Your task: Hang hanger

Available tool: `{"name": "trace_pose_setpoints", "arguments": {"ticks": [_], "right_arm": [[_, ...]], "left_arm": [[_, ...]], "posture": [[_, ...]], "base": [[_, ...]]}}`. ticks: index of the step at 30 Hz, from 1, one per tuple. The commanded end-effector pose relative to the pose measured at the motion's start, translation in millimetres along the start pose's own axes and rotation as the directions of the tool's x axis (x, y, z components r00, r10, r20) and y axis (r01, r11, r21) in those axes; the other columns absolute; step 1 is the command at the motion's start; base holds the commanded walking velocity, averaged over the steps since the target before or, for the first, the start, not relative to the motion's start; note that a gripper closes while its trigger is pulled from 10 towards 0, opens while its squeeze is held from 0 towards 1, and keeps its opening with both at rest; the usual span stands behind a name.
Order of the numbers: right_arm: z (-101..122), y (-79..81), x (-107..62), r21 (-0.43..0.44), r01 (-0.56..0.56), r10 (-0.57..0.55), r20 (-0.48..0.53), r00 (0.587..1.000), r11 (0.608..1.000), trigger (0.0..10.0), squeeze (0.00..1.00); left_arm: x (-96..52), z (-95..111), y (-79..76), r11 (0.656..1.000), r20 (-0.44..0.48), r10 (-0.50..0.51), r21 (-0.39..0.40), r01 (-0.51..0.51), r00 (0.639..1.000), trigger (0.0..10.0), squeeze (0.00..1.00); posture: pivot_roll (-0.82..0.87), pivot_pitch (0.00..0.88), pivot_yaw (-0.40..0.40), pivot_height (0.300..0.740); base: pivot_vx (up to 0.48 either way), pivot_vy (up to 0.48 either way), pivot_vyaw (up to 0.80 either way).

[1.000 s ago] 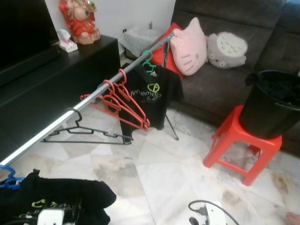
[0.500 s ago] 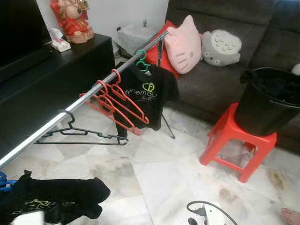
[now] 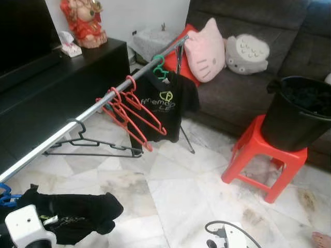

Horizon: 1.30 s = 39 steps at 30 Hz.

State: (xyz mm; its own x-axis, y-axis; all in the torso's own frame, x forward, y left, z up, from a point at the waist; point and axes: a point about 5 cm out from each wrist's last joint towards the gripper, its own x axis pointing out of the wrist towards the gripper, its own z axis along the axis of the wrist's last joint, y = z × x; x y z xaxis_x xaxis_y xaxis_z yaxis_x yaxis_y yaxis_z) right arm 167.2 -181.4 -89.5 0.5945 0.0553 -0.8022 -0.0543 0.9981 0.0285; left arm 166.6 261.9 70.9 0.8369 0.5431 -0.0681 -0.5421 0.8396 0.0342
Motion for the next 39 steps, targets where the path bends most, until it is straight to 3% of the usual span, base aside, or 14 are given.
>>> {"name": "trace_pose_setpoints", "arguments": {"ticks": [1,8,10,22,33,38,39], "right_arm": [[-4.0,-3.4,-1.3,0.008,0.009,-0.009,-0.017,1.0,1.0,10.0,0.0],[-6.0,-6.8,-2.4,0.006,0.012,-0.012,-0.021,1.0,1.0,10.0,0.0],[-5.9,-5.9,-2.2,0.004,0.01,-0.01,-0.021,1.0,1.0,10.0,0.0],[-4.1,-2.9,-1.3,0.015,0.011,-0.011,-0.013,1.0,1.0,10.0,0.0],[-5.5,-4.8,-2.0,0.016,0.015,-0.015,-0.015,1.0,1.0,10.0,0.0],[-4.4,-3.1,-1.5,0.015,0.009,-0.008,-0.011,1.0,1.0,10.0,0.0],[-3.0,-1.4,-0.9,0.014,0.004,-0.004,-0.007,1.0,1.0,10.0,0.0]], "left_arm": [[2.5,-0.9,2.7,1.0,-0.008,0.028,-0.003,-0.028,1.0,10.0,0.0],[14.5,9.5,16.6,0.987,0.038,0.155,-0.037,-0.153,0.987,10.0,0.0],[20.3,5.1,13.5,0.991,0.028,0.133,-0.012,-0.133,0.991,10.0,0.0],[55.9,2.0,-5.3,0.984,0.009,0.157,-0.087,-0.156,0.987,10.0,0.0],[63.7,15.1,4.0,0.945,0.058,0.323,-0.082,-0.318,0.945,10.0,0.0],[68.3,24.8,8.3,0.925,0.085,0.365,-0.149,-0.35,0.927,10.0,0.0],[68.5,27.1,9.1,0.913,0.078,0.376,-0.203,-0.354,0.923,10.0,0.0]], "posture": [[0.0,0.04,-0.016,0.74],[0.01,0.043,-0.021,0.74],[0.01,0.045,-0.022,0.74],[-0.03,0.025,-0.015,0.74],[-0.03,0.013,-0.018,0.74],[-0.03,0.011,-0.019,0.74],[-0.02,0.019,-0.021,0.74]], "base": [[0.0,0.0,0.0],[0.0,0.0,0.0],[0.0,0.0,0.0],[0.0,0.0,0.0],[0.0,0.0,0.0],[0.0,0.0,0.0],[0.0,0.0,0.0]]}}
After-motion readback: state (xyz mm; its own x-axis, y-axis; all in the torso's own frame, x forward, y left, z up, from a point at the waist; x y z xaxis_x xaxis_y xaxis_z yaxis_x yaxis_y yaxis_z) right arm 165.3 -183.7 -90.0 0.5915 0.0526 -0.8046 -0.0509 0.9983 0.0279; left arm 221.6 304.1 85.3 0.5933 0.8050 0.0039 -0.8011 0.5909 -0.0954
